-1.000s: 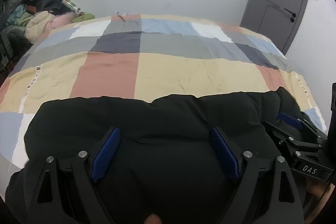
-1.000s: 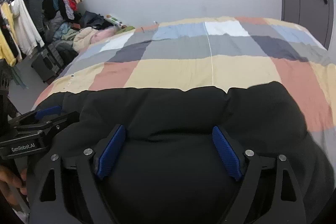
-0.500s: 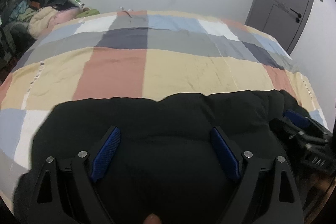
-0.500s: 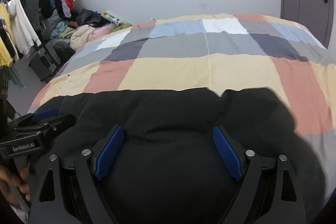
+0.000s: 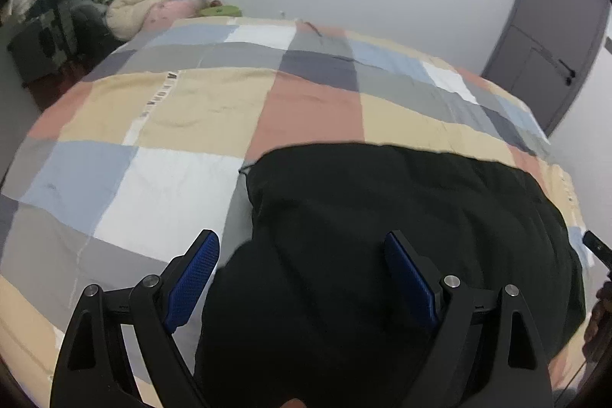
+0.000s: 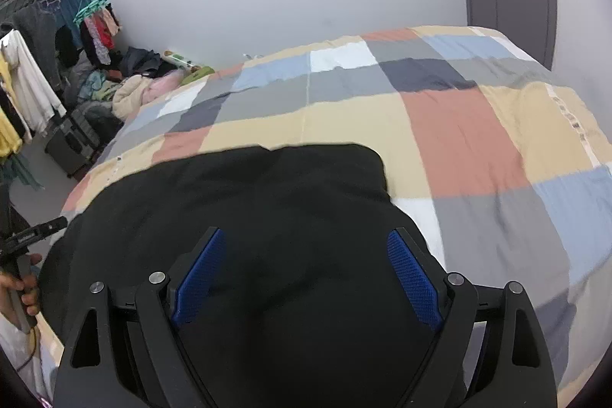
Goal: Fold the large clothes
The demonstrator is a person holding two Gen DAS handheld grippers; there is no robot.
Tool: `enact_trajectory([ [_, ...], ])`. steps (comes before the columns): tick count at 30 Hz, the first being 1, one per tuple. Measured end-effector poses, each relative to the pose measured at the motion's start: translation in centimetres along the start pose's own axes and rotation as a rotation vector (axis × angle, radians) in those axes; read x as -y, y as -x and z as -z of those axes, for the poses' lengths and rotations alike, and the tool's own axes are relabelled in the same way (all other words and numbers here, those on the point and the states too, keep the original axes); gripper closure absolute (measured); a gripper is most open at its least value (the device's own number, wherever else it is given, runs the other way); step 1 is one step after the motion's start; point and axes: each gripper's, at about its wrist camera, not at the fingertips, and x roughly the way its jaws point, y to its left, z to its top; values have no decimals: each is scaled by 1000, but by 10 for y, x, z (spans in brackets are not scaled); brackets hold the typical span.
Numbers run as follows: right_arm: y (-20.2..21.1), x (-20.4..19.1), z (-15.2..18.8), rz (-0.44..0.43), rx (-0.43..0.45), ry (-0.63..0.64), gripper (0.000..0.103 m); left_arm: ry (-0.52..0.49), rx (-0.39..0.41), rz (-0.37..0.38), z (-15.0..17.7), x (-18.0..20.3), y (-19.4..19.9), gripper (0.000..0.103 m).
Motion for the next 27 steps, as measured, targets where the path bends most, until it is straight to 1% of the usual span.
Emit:
enact_trajectory([
  [2, -8, -3, 10, -2, -13, 16, 17, -19, 5, 2, 11, 1, -3, 15],
  [6, -29, -8, 27, 17, -30, 60, 17, -93, 25, -82, 27, 13, -14, 14],
  [7, -33, -7, 32, 16, -30, 65, 17, -99, 26, -89, 29, 14, -17, 14],
  [9, -39, -4, 39, 23, -24, 67, 13, -104, 24, -101, 32, 11, -23, 14],
  [11, -43, 0, 42, 15, -17, 63, 11, -92, 14, -96, 36, 6, -29, 13],
  [15, -47, 3, 45, 24, -27, 63, 11, -72, 3, -78, 39, 1, -34, 13],
  [21, -36, 1, 38, 49, -46, 42, 11, -85, -6, -123, 34, 8, -24, 14],
  [23, -26, -2, 34, 43, -35, 43, 11, -83, -7, -120, 32, 10, -16, 14],
  [27, 1, -12, 24, 27, 6, 46, 11, -83, 17, -104, 27, 22, 10, 14],
])
